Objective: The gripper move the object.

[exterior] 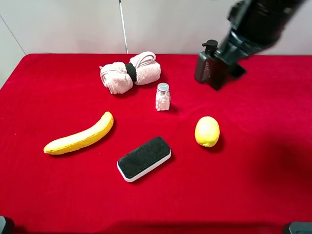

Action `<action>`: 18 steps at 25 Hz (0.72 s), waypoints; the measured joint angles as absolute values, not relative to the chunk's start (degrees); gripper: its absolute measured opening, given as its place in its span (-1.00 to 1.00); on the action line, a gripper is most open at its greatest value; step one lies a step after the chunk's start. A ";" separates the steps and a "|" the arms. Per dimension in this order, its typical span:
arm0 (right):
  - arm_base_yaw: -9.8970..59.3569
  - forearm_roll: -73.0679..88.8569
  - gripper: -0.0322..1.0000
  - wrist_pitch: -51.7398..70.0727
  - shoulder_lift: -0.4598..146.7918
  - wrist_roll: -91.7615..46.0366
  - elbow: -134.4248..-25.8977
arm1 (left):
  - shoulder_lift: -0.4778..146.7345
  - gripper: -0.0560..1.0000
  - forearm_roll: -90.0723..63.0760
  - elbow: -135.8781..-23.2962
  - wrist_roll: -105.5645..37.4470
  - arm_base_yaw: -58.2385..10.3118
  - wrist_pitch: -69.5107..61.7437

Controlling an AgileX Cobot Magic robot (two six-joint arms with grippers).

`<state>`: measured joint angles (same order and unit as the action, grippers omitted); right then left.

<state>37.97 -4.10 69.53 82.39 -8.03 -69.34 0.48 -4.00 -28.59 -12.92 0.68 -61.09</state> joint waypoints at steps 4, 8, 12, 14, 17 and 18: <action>37.97 -4.10 0.41 69.97 74.13 -5.00 -61.50 | 0.48 0.77 -4.00 -28.59 -12.92 0.68 -61.09; 38.14 -4.03 0.41 70.11 65.94 -0.66 -54.13 | 0.48 0.77 -4.00 -28.59 -12.92 0.68 -61.09; 38.14 -3.88 0.41 70.16 57.48 0.64 -47.78 | 0.48 0.77 -4.00 -28.59 -12.92 0.68 -61.09; 38.14 -3.81 0.41 70.22 53.33 0.97 -45.30 | 0.48 0.77 -4.00 -28.59 -12.92 0.68 -61.09; 38.14 -3.76 0.41 70.22 47.38 1.54 -42.14 | 0.48 0.77 -4.00 -28.59 -12.92 0.68 -61.09; 38.14 -3.76 0.41 70.27 45.33 1.68 -41.10 | 0.48 0.77 -4.00 -28.59 -12.92 0.68 -61.09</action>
<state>38.14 -3.76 70.27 45.33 1.68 -41.10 0.48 -4.00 -28.59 -12.92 0.68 -61.09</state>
